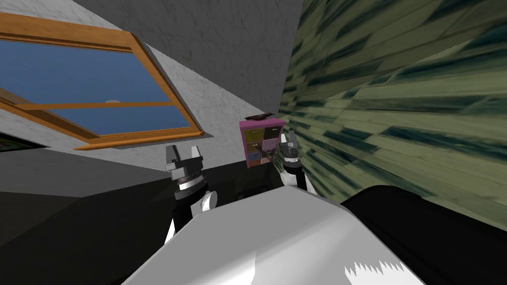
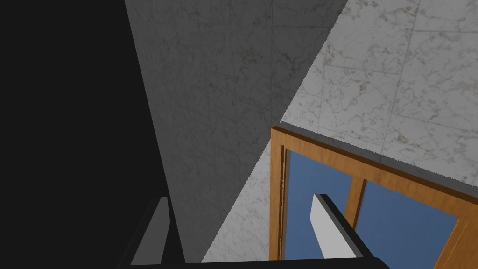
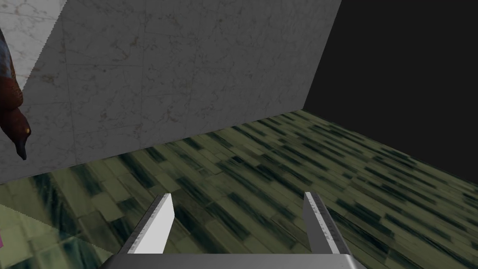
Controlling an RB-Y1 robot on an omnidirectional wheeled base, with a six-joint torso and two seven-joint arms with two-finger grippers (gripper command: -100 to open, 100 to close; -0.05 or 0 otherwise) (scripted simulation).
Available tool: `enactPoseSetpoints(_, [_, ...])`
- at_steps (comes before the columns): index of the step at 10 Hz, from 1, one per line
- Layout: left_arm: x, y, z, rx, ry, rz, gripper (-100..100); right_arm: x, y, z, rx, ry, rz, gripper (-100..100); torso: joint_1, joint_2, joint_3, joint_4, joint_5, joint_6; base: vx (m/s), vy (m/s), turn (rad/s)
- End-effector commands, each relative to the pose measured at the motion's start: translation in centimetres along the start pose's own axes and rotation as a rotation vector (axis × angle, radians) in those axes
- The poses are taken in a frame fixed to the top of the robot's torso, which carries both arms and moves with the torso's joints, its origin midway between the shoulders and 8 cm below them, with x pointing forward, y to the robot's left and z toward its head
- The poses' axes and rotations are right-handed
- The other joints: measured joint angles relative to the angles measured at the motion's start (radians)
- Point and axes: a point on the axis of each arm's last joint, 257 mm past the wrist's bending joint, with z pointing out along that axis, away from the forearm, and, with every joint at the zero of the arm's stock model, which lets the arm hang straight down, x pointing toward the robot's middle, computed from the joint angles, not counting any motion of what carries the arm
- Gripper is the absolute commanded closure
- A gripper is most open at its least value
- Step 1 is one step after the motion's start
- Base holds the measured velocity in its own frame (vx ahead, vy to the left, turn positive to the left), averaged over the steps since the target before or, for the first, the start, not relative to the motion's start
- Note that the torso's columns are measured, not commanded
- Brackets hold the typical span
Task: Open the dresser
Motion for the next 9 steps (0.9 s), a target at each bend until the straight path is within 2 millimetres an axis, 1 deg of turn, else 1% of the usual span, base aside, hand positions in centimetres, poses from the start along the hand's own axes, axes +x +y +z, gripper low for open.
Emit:
enactPoseSetpoints(1, [0.0,0.0,0.0,0.000,0.000,0.000,0,0.0,0.0,0.0,0.000,0.000,0.000,0,0.000,0.074,-0.147,0.074,0.000,0.000,0.000,0.000,0.000])
enactPoseSetpoints(4, [0.0,0.0,0.0,0.000,0.000,0.000,0,0.0,0.0,0.0,0.000,0.000,0.000,0,0.000,0.296,-0.590,0.295,0.000,0.000,0.000,0.000,0.000])
enactPoseSetpoints(5, [0.0,0.0,0.0,0.000,0.000,0.000,0,0.3,-0.3,-0.2,-0.002,0.042,-0.072,-100,0.000,0.369,-0.738,0.369,0.000,0.000,0.039,0.014,-0.041])
enactPoseSetpoints(6, [0.0,0.0,0.0,0.000,0.000,0.000,0,0.4,-0.6,-0.2,-0.004,0.061,-0.119,-100,0.001,0.401,-0.808,0.402,0.000,0.000,0.067,0.033,-0.044])
enactPoseSetpoints(8, [0.0,0.0,0.0,-0.001,0.000,0.000,0,0.4,-1.2,-0.5,-0.009,0.098,-0.225,-100,0.001,0.412,-0.832,0.414,0.000,0.000,0.091,0.036,-0.041])
enactPoseSetpoints(9, [0.0,0.0,0.0,-0.001,0.000,0.000,0,0.4,-1.2,-0.5,-0.009,0.098,-0.239,-100,0.000,0.414,-0.833,0.415,0.000,0.000,0.065,0.030,-0.011])
